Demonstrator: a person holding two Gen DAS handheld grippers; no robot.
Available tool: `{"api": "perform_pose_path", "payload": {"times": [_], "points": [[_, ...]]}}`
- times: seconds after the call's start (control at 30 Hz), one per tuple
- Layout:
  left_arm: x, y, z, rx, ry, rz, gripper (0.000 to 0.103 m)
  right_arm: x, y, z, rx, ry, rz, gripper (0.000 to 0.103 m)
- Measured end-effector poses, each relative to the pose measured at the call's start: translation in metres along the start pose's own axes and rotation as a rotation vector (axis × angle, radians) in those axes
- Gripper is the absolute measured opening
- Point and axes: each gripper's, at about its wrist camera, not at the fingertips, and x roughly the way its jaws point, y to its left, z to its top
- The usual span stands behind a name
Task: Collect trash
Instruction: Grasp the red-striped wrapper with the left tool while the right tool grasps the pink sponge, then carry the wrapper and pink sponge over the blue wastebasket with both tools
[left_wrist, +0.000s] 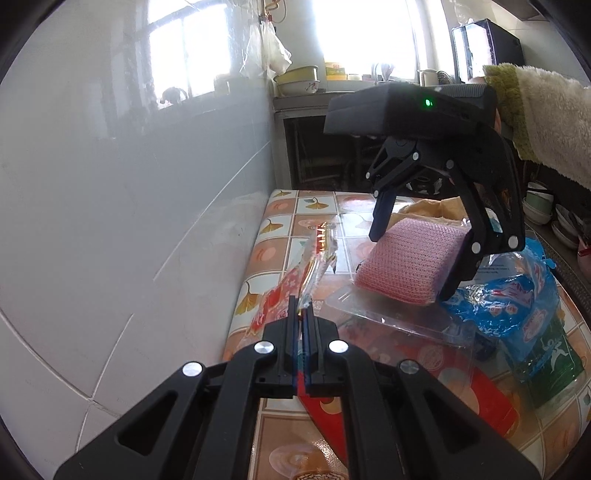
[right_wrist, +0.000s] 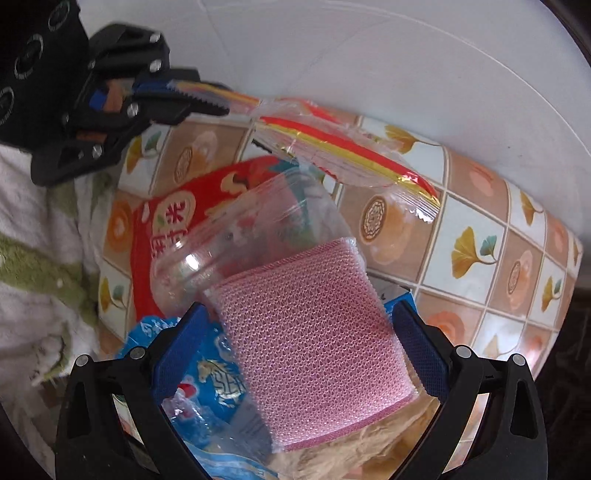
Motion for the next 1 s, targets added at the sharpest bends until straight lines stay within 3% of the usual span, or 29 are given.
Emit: {"api": "perform_pose_path", "payload": {"times": [0.2,0.3,0.37,0.43,0.53,0.67,0.8,0.87,1.0], "points": [[-0.002,0.001,-0.003,-0.01,-0.005,0.003,0.001,0.025,-0.009,0.008,0.018,0.065,0.027,0.095],[-0.006,0.0,-0.003,-0.018,-0.011,0.008,0.001,0.021,-0.017,0.008,0.066,0.023,0.04,0.094],[-0.008,0.0,-0.003,-0.022,-0.018,0.013,0.001,0.011,-0.02,0.006,0.085,-0.018,0.037,0.082],[-0.012,0.0,-0.005,-0.03,-0.025,0.021,0.001,-0.004,-0.021,0.004,0.112,-0.081,0.012,0.081],[-0.017,0.004,-0.003,-0.063,-0.038,0.035,0.001,-0.03,-0.018,-0.003,0.158,-0.198,-0.022,0.079],[-0.031,0.009,0.001,-0.105,-0.072,0.054,0.001,-0.072,-0.013,-0.021,0.261,-0.382,-0.132,0.079],[-0.056,0.011,0.006,-0.17,-0.13,0.047,0.001,-0.119,0.004,-0.055,0.441,-0.651,-0.242,0.079],[-0.068,0.013,0.01,-0.204,-0.158,0.043,0.001,-0.143,0.013,-0.081,0.573,-0.809,-0.264,0.079],[-0.092,0.01,0.02,-0.26,-0.191,0.007,0.001,-0.174,0.042,-0.129,0.756,-1.019,-0.286,0.079]]}}
